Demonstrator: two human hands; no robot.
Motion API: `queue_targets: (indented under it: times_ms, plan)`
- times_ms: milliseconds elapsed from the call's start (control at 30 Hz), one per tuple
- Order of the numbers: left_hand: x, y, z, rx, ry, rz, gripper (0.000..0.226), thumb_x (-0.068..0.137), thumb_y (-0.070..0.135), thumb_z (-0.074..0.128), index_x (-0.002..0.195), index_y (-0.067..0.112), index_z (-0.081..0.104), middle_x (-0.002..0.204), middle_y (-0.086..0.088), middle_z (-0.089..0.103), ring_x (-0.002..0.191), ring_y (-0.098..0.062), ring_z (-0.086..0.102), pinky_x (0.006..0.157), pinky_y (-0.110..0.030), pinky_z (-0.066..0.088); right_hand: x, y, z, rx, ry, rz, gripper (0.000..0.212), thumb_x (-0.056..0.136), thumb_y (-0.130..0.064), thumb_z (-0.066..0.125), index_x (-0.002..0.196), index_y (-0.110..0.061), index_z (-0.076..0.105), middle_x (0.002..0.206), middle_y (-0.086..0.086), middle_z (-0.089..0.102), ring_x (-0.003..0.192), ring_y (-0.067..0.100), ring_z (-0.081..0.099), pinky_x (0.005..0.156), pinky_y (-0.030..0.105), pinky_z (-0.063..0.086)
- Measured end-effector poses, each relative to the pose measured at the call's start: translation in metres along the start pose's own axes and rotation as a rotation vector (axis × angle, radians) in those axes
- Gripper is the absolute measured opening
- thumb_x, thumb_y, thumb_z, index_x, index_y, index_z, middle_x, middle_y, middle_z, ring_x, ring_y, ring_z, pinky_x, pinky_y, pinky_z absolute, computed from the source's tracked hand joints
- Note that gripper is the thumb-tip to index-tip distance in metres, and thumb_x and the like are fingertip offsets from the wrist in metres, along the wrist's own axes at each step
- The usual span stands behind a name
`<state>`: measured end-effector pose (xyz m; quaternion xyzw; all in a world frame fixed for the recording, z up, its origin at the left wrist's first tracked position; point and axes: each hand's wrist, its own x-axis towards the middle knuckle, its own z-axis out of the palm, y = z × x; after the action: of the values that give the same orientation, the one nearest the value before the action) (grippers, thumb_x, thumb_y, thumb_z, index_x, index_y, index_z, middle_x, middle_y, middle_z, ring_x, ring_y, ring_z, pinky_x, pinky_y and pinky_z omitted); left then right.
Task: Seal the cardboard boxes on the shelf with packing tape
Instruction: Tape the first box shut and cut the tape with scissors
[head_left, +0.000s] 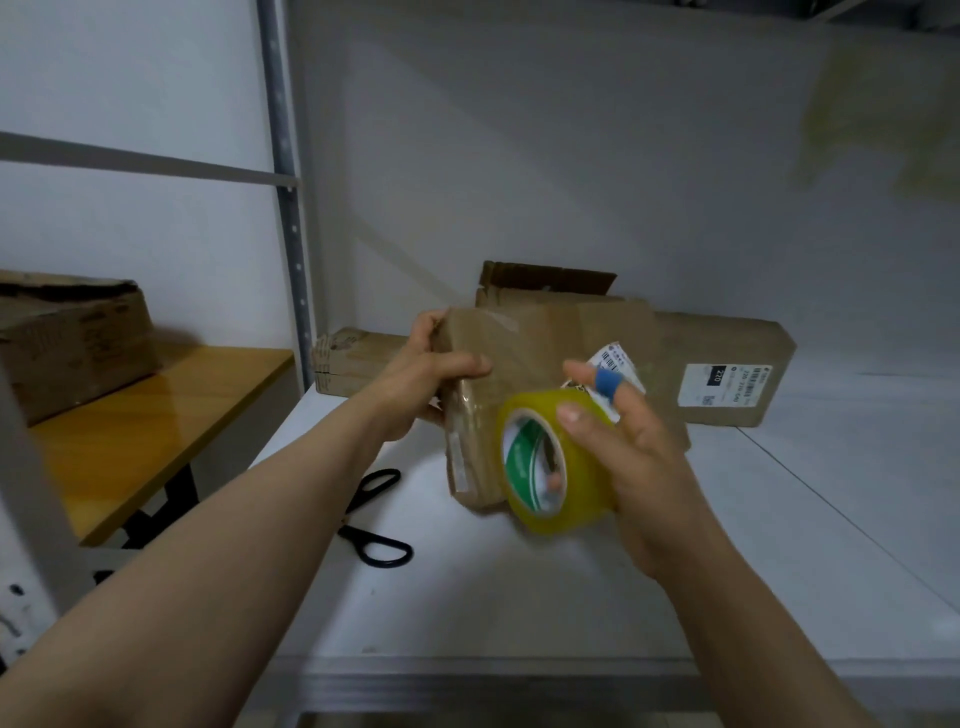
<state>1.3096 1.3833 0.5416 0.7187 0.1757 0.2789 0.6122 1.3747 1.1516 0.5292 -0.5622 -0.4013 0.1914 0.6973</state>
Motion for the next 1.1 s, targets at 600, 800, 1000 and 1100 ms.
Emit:
queue_targets:
  times_ms: [600,800,1000,1100]
  plan:
    - [-0.015,-0.041,0.009,-0.247,0.019,-0.512,0.056,0.082,0.044,0.07,0.123,0.007,0.059,0.099,-0.016,0.07,0.074,-0.033,0.074,0.063,-0.052,0.061,0.009,-0.016,0.017,0.05,-0.03,-0.055,0.027,0.094,-0.017,0.066,0.118,-0.029,0.061,0.089,-0.005,0.077,0.079,0.015,0.075,0.065,0.028,0.058]
    - [-0.012,-0.042,0.009,0.002,-0.016,-0.5,0.058,0.087,0.062,0.056,0.117,0.013,0.064,0.091,-0.012,0.072,0.071,-0.027,0.071,0.071,-0.046,0.062,0.02,0.0,0.026,0.084,-0.042,-0.054,0.037,0.095,-0.021,0.065,0.129,-0.031,0.056,0.104,-0.006,0.075,0.09,0.016,0.075,0.07,0.029,0.059]
    - [0.005,-0.023,-0.01,0.634,0.068,-0.125,0.099,0.065,0.053,0.061,0.156,0.032,0.03,0.162,-0.01,0.027,0.148,-0.034,0.024,0.118,-0.054,0.028,0.021,0.005,0.03,0.143,-0.049,-0.051,0.036,0.095,-0.02,0.064,0.127,-0.032,0.054,0.099,-0.008,0.076,0.087,0.016,0.074,0.071,0.035,0.061]
    - [0.0,-0.011,-0.003,0.586,-0.279,-0.016,0.079,0.072,0.024,0.059,0.149,0.026,0.041,0.14,-0.004,0.054,0.131,-0.025,0.05,0.112,-0.046,0.042,0.02,0.008,0.031,0.138,-0.03,-0.057,0.038,0.092,-0.025,0.065,0.128,-0.033,0.053,0.096,-0.012,0.076,0.085,0.013,0.074,0.07,0.032,0.06]
